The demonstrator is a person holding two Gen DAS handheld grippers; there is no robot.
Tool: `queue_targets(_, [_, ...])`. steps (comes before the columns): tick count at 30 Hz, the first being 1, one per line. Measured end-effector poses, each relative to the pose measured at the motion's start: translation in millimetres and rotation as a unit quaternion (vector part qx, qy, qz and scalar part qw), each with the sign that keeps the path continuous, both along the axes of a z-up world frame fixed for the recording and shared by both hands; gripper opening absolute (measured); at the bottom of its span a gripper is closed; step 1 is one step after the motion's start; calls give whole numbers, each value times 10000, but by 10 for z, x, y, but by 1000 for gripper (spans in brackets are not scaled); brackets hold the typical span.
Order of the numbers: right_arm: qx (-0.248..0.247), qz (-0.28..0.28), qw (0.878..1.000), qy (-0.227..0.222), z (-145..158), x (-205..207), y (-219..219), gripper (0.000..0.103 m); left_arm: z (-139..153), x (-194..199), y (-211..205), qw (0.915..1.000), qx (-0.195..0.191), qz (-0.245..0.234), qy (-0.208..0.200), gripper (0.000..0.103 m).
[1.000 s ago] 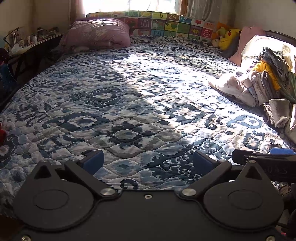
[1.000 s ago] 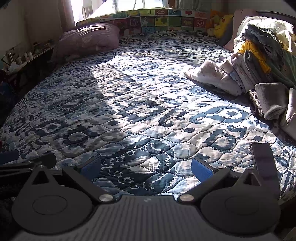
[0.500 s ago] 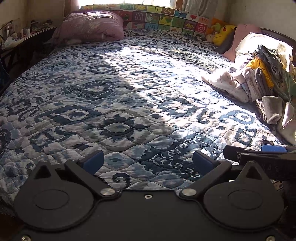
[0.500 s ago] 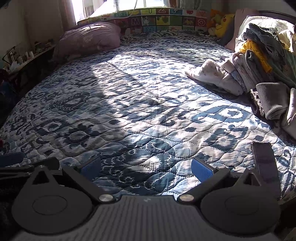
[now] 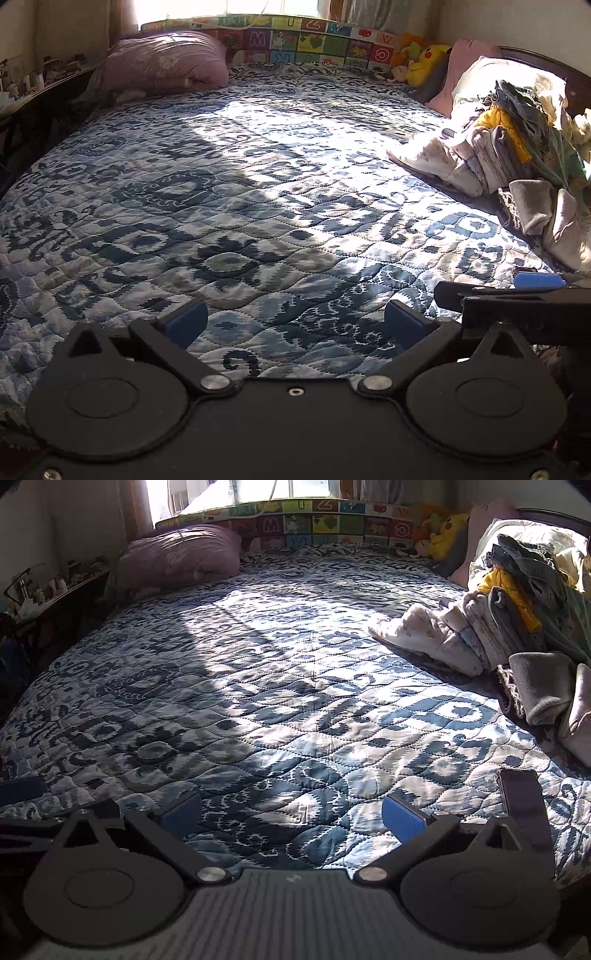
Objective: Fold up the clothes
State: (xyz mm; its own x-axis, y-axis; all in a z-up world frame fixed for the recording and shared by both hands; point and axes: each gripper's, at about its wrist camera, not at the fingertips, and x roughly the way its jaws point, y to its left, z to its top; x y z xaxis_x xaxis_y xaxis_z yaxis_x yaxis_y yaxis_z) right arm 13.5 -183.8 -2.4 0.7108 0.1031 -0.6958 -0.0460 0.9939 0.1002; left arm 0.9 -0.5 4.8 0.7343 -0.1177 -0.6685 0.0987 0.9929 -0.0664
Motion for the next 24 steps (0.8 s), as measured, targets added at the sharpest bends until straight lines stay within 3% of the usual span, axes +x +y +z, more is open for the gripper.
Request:
queue_targets(5, [18,62,10000,-54,34,-12,26,103,22,-31,72,9995,-80,245,-193,103])
queue_targets(9, [3,66,10000,-74,45,-27,41,103,21,-15,98,9996,-187,200,-67,103])
queue_targets(19, [1,43,9999,-117,65,-33,26,103,28,-2,81,9997,45,252,28,103])
queue_targets(24, [75,75,9999,-103,50,-7,36,103,26,-35,82,9997,112,167,-159,103])
